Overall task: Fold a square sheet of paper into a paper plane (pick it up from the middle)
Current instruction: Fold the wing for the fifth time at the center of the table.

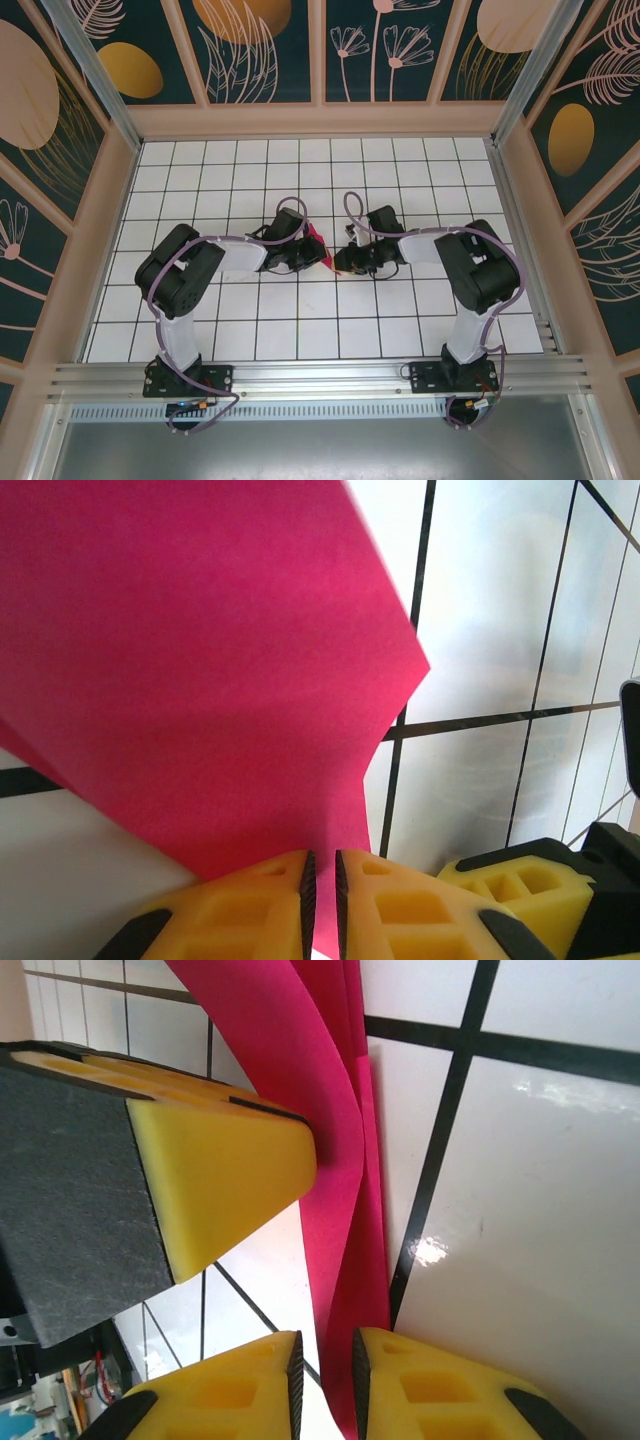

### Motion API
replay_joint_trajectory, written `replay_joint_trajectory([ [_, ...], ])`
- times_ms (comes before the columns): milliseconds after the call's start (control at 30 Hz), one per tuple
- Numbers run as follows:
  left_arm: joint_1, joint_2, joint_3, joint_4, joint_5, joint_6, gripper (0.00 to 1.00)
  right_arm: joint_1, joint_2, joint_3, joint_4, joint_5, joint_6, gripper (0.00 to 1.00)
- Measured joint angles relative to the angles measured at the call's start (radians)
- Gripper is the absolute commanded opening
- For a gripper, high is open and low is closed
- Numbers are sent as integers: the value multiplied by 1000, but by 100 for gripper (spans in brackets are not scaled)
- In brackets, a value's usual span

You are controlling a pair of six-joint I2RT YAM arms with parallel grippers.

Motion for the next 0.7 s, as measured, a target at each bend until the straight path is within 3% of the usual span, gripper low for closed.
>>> replay_joint_trajectory([
  [233, 0, 2, 5, -8, -1, 0, 18, 9, -3, 16, -24, 34, -26, 20],
  [700, -2, 1, 27, -33, -5, 42, 24, 13, 0, 18, -24, 55, -47, 2],
])
